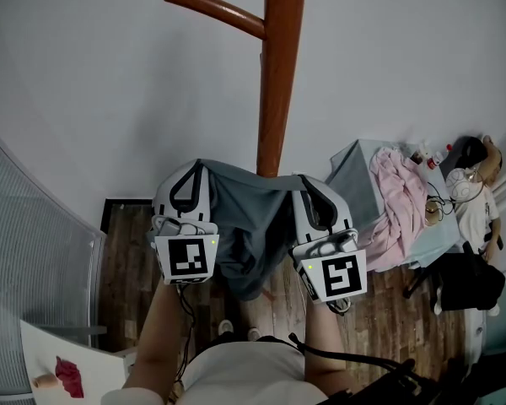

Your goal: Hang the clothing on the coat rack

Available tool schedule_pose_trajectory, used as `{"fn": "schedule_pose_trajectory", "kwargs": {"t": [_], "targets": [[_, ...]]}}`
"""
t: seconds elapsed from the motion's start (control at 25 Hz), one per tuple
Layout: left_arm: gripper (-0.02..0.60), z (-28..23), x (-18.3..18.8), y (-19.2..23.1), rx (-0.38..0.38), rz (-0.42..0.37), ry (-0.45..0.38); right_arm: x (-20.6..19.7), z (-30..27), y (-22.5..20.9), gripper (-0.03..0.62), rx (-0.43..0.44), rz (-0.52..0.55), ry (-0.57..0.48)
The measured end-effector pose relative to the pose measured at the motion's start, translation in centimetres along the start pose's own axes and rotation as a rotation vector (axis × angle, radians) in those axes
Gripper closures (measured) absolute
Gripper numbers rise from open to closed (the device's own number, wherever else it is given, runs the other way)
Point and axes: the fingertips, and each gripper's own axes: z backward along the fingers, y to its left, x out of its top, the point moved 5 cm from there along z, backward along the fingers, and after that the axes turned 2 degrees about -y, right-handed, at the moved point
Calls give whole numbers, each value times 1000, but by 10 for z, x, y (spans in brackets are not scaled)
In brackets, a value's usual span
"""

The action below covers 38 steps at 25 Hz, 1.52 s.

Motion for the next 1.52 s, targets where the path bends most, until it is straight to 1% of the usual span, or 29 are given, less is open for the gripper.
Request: {"fn": "schedule_pose_trajectory", "kwargs": {"t": [0.04,0.24,0.52,0.8,1.28,1.36,1.48,1.52], "targets": [[568,1,-1,-1,0,0,-3,-1,1,0,565,0,-1,3],[568,8,-11,-5,-6,34,37,-7,3,4,565,2,-4,21],[568,17,-24,-10,-26,73,52,-15,6,11,565,6,-20,42],[568,25,-35,-20,-25,121,72,-23,10,13,564,13,-33,62],[566,41,-46,-31,-37,141,104,-30,18,21,563,16,-29,94],[566,42,-47,-32,-40,160,106,-30,18,22,563,15,-33,99],[566,44,-47,-32,-41,223,90,-32,20,23,563,13,-37,105],[567,45,-48,-32,-47,232,97,-32,21,24,564,12,-39,106]]}}
